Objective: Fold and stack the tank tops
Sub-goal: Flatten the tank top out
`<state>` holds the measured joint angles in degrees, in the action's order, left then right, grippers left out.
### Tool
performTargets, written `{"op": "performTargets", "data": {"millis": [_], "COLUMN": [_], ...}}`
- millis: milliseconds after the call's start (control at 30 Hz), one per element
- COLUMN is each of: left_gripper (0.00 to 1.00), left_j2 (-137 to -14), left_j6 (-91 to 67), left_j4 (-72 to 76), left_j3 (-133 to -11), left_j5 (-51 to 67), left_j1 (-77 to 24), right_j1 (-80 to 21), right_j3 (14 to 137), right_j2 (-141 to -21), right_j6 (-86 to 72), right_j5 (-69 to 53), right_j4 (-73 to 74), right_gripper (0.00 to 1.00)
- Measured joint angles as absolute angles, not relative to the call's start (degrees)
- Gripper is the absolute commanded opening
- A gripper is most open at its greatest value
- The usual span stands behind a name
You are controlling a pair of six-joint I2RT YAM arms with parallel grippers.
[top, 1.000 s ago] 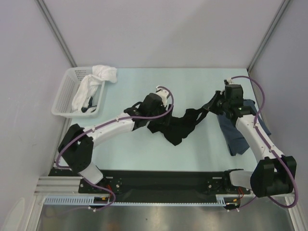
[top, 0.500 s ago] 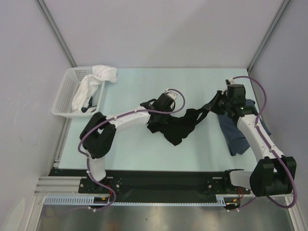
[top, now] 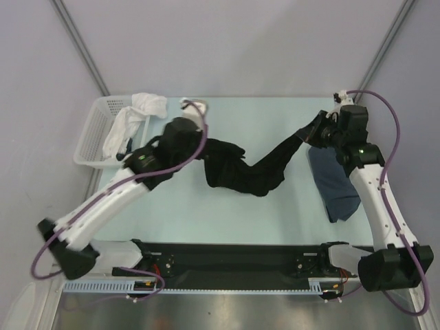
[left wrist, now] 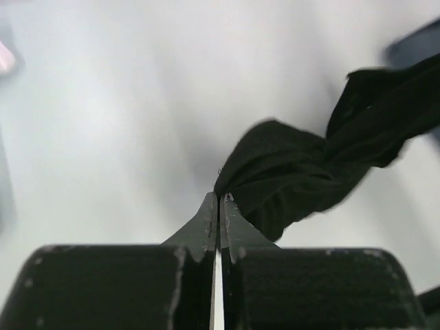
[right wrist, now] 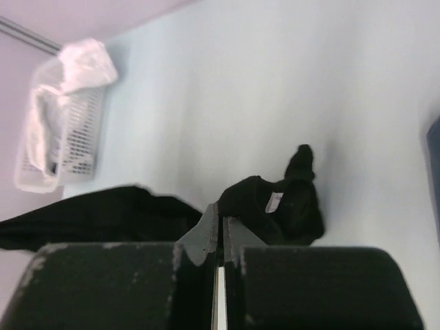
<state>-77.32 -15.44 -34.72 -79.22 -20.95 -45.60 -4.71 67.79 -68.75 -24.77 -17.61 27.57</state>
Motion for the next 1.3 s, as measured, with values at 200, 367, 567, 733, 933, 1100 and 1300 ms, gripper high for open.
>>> {"op": "performTargets", "data": {"millis": [200,367,567,733,933,1100,1300], "left_gripper": [0.0,0.0,0.0,0.0,0.06,0.0,0.17], "left_j2": [-55.11,-45.65,-35.05,-26.98,-24.23,-34.22,-55.27], "left_j6": [-17.19,-19.46,-26.24,-32.21,-36.75,-37.5,-35.94], "left_j4": [-35.38,-37.65,-41.91,-45.67,-45.43,-42.0,-31.2], "left_j3": [-78.37,-78.15,-70.65,-66.22,-59.9,-55.46,-54.87], "left_j5": [-19.73,-18.92,-25.3,-31.29,-38.37,-41.1,-26.2], "left_j1": [-45.6,-45.6,-45.6,-45.63,-45.6,-41.15,-20.25], "right_j1": [-4.62,-4.62,-4.62,-4.62,-4.62,-3.4,-2.85], "right_j3": [72.93,76.82,78.06,74.46,70.32,72.44,71.09], "right_j2": [-59.29,-49.3,-38.24,-36.05,-41.91,-62.81,-85.45], "right_j6": [-24.86,-24.93,-25.63,-27.0,-28.82,-30.02,-31.7], "right_j5": [-20.21,-22.28,-21.04,-21.08,-18.7,-15.44,-11.6], "right_j4": [28.84,29.52,31.18,32.4,34.02,31.42,28.77], "right_gripper": [0.0,0.0,0.0,0.0,0.0,0.4,1.0]}}
